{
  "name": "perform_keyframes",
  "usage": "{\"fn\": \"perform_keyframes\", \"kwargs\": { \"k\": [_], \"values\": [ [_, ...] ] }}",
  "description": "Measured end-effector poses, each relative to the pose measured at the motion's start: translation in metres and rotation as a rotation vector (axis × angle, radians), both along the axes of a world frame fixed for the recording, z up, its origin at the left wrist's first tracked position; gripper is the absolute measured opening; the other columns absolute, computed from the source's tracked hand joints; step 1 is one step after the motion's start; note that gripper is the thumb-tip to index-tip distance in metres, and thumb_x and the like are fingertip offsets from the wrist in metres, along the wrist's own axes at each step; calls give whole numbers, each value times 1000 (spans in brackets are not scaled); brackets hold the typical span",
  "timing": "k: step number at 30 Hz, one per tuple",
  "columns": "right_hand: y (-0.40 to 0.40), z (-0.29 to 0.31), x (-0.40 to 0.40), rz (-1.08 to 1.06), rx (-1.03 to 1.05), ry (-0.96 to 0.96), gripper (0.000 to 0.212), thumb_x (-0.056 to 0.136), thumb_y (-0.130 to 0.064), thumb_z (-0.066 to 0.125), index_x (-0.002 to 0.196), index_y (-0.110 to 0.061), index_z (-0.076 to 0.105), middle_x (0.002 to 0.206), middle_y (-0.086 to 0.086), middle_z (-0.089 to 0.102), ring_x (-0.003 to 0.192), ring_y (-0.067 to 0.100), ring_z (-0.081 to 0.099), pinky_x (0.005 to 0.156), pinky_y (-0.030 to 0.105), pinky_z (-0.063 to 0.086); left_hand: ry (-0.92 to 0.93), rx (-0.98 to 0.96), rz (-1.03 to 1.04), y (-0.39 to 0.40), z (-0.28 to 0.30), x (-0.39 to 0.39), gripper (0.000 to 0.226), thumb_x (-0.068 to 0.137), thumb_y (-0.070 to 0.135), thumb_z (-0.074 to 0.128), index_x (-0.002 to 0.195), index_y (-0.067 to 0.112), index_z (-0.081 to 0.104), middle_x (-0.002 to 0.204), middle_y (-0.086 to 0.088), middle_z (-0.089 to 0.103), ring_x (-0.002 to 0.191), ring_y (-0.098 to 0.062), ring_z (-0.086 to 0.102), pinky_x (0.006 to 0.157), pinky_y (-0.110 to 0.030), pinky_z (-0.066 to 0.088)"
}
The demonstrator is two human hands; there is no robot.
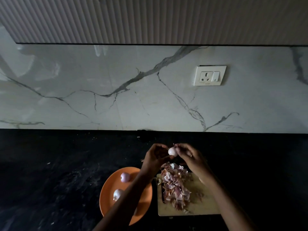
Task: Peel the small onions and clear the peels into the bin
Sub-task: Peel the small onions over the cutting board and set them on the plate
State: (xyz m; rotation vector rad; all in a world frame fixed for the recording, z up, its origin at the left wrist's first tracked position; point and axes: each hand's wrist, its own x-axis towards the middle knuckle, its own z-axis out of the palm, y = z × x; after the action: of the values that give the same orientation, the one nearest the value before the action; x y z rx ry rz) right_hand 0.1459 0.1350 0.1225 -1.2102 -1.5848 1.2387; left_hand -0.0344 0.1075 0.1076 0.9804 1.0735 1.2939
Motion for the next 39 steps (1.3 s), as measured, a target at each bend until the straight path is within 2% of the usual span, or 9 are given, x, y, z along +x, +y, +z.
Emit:
{"fn": "perform_keyframes", "kwargs": {
  "k": [3, 7, 11, 14, 18, 25, 29, 33, 39],
  "values": [
    [-4, -3, -4, 6, -21, -41, 28, 86, -41, 73, 112, -30, 70, 101, -14, 76, 98, -4, 68, 81, 11, 49, 51, 20, -29, 0, -4, 4, 37, 79, -14, 71, 110, 0, 57, 104, -12, 73, 98, -21, 72, 84, -31, 58],
    [3, -10, 0, -60, -54, 48, 25, 85, -34, 79, 107, -25, 74, 102, -7, 77, 100, 9, 71, 89, 28, 55, 119, -117, 5, 3, -9, 6, 10, 92, 10, 69, 100, 6, 64, 92, -9, 72, 84, -16, 70, 76, -28, 57],
    [8, -15, 8, -127, -66, 83, 16, 88, -27, 74, 104, -26, 75, 100, -2, 77, 92, 16, 74, 84, 40, 60, 601, -148, 26, 8, -33, -1, 14, 85, 35, 76, 81, 26, 66, 84, -2, 73, 77, -14, 68, 78, -42, 57],
    [8, -15, 11, -162, -103, 148, 12, 91, -19, 71, 101, -22, 75, 100, 2, 76, 94, 17, 73, 74, 26, 58, 691, -106, -45, 8, -40, -1, 30, 81, 13, 79, 104, 25, 65, 104, 1, 73, 95, -15, 70, 88, -41, 57],
    [6, -18, 14, -197, -199, 219, 11, 95, -12, 65, 102, -11, 73, 105, 10, 74, 94, 16, 71, 71, 21, 57, 763, -142, -38, 9, -38, 5, 7, 90, 28, 72, 86, 23, 71, 88, -4, 75, 66, -2, 61, 68, -26, 51],
    [2, -43, 18, -319, -179, 59, 13, 88, -36, 75, 87, -23, 74, 91, 3, 76, 93, 25, 73, 82, 46, 60, 558, -110, -121, 2, -44, 18, 28, 85, 19, 78, 110, 23, 67, 98, 4, 74, 92, -10, 70, 85, -39, 56],
    [-5, -39, 9, -353, -120, -90, 22, 90, -42, 71, 87, -20, 74, 83, -4, 73, 86, 18, 70, 70, 32, 52, 394, -64, -86, 0, -40, 29, 47, 77, 33, 82, 119, 19, 65, 108, -4, 74, 101, -19, 71, 86, -39, 59],
    [-9, -35, 0, -351, -100, -188, 31, 92, -45, 66, 100, -15, 73, 93, 1, 72, 91, 19, 68, 70, 27, 49, 446, -11, 18, -2, -39, 31, 33, 80, 28, 83, 109, 33, 68, 101, 4, 75, 93, -9, 72, 81, -29, 59],
    [-11, -31, 0, -575, -213, -68, 49, 99, -48, 53, 129, -9, 61, 135, 13, 59, 120, 27, 57, 90, 36, 49, 334, -45, 81, -5, -42, 30, 34, 81, 25, 83, 112, 17, 70, 102, -5, 75, 95, -20, 73, 81, -38, 60]
  ]
}}
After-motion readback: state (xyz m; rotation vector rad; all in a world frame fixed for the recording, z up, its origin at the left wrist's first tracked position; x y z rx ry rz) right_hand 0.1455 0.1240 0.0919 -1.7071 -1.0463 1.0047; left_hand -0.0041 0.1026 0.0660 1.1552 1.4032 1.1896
